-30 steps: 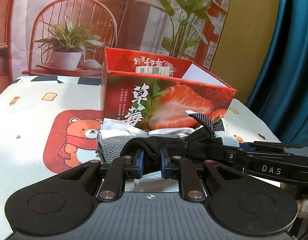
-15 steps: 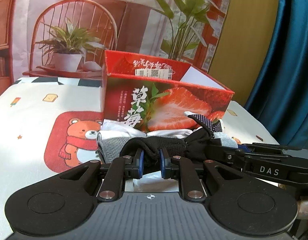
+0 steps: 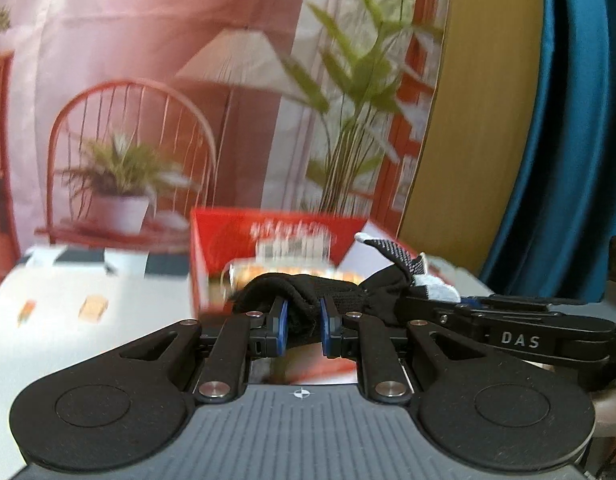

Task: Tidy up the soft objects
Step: 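Lift the black polka-dot glove with both grippers and carry it over the box, then lower the glove into the box and open both grippers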

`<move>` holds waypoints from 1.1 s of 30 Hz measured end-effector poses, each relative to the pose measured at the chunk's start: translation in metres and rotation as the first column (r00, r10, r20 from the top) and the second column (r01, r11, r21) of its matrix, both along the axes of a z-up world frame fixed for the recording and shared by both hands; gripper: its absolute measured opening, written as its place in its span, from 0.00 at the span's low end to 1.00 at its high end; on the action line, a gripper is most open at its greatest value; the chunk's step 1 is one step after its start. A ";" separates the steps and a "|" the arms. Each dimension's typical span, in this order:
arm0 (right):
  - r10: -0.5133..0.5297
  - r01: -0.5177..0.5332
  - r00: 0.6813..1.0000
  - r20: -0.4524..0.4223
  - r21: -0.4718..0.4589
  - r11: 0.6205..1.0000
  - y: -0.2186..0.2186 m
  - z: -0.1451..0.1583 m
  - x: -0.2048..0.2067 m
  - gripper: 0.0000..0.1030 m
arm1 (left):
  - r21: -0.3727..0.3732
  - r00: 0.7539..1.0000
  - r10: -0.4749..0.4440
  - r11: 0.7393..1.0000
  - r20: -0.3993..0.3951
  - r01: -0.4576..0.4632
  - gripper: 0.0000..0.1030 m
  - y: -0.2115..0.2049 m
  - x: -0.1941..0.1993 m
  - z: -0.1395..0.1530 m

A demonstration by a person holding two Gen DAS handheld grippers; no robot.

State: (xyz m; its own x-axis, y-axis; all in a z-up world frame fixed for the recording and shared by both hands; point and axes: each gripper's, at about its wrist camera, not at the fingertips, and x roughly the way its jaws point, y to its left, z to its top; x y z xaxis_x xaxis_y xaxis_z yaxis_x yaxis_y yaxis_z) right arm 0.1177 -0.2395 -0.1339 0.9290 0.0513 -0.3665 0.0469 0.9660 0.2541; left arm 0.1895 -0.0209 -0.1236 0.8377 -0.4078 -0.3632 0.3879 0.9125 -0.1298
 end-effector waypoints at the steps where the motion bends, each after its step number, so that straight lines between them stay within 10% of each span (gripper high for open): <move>1: -0.001 0.001 1.000 0.003 0.003 1.000 -0.005 0.006 0.006 0.19 | 0.000 1.000 -0.005 1.000 0.008 0.005 0.17 -0.002 0.005 0.005; 12: -0.024 0.022 0.998 -0.056 -0.038 0.999 -0.051 0.037 0.088 0.19 | -0.019 0.993 -0.012 1.000 -0.120 0.009 0.17 -0.025 0.104 0.023; 21: -0.058 0.064 0.960 -0.273 0.013 0.998 -0.086 -0.005 0.151 0.19 | -0.006 0.930 -0.009 1.000 -0.368 0.007 0.17 -0.034 0.175 -0.028; 33: -0.069 0.097 0.889 -0.453 0.037 0.995 -0.091 -0.048 0.189 0.19 | 0.175 0.910 -0.004 0.981 -0.415 0.084 0.17 -0.057 0.204 -0.053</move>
State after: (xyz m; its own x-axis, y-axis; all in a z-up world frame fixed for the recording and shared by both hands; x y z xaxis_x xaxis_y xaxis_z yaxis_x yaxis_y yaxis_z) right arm 0.3065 -0.3302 -0.1818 0.6661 0.0148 -0.7457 0.2489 0.9381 0.2410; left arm 0.3937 -0.0779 -0.1770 0.5803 -0.3332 -0.7431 0.3771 0.9187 -0.1174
